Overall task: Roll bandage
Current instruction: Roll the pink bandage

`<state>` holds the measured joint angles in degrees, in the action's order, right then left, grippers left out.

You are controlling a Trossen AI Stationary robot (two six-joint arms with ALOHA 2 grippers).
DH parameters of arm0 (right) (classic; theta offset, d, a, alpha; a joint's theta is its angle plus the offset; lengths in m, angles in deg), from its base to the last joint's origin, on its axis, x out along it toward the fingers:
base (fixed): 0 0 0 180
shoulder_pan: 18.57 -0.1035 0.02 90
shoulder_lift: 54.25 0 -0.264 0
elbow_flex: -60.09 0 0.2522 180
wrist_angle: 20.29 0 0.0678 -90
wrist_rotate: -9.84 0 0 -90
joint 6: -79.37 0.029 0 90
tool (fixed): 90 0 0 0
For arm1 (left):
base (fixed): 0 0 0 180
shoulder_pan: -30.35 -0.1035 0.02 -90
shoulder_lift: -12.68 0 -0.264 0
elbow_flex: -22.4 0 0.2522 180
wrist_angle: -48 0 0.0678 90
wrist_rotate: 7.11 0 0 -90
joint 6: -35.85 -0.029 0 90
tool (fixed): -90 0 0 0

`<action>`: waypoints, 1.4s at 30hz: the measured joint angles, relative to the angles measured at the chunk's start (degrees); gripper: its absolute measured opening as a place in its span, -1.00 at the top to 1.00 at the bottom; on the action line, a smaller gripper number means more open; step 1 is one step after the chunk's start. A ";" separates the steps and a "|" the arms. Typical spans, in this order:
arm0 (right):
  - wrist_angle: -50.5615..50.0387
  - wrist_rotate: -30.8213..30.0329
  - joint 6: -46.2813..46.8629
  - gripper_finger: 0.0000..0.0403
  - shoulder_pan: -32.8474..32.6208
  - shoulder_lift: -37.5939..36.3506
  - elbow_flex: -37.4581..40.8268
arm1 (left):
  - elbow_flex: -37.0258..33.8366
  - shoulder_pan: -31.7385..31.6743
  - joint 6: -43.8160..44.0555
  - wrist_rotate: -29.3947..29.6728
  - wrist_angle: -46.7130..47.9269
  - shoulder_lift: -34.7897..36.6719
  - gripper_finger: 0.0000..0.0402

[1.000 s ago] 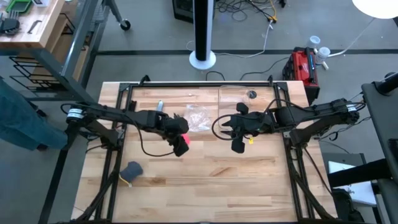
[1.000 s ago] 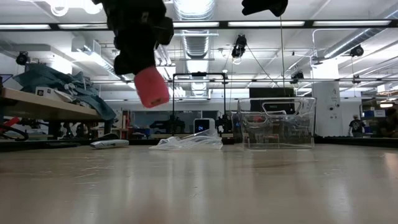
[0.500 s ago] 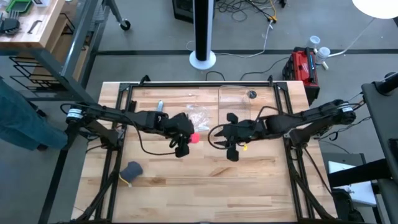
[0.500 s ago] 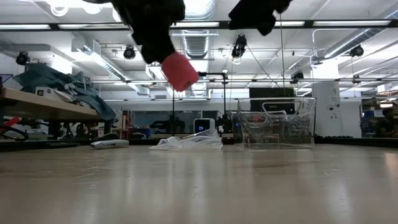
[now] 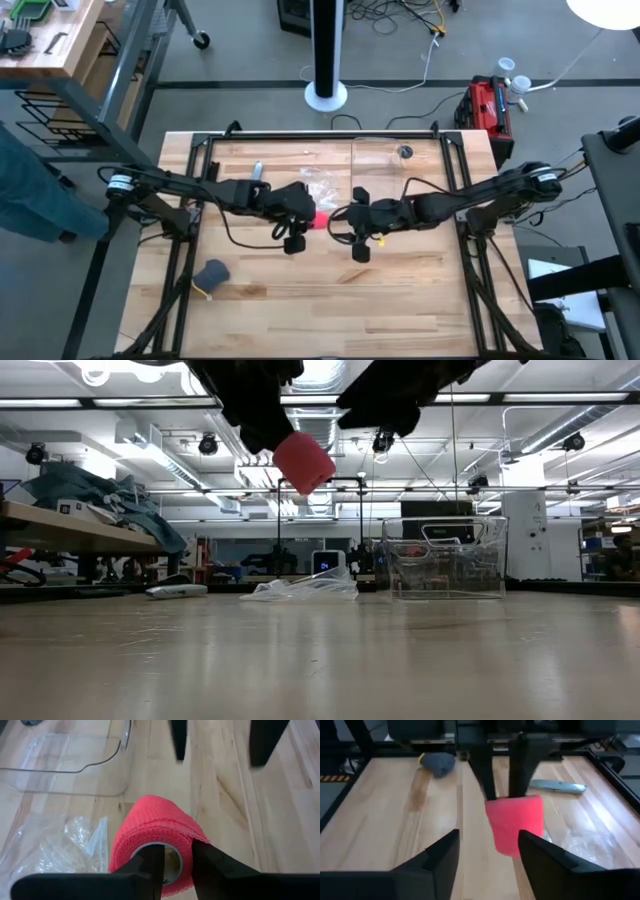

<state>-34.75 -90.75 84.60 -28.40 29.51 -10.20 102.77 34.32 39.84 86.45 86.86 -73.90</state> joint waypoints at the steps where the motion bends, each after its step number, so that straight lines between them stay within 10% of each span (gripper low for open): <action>1: -0.02 -0.28 -0.36 -0.11 0.09 1.19 -0.49 | 0.04 0.04 -0.02 -0.01 -0.19 0.00 0.61; 13: -2.50 -6.74 -1.49 -0.38 0.53 9.99 -8.35 | 0.00 0.61 -0.50 -0.14 -1.08 0.00 0.44; 29: -5.10 -7.06 -1.16 0.17 0.97 12.31 -10.61 | -0.02 0.61 -0.48 -0.17 -1.75 -0.04 0.55; 42: -5.45 -7.10 -0.31 0.18 1.05 12.27 -10.60 | -0.02 0.63 2.43 1.88 -1.79 0.31 0.52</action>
<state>-40.20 -97.85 84.29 -27.35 41.78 -20.80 102.75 34.95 42.28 88.33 85.07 -73.60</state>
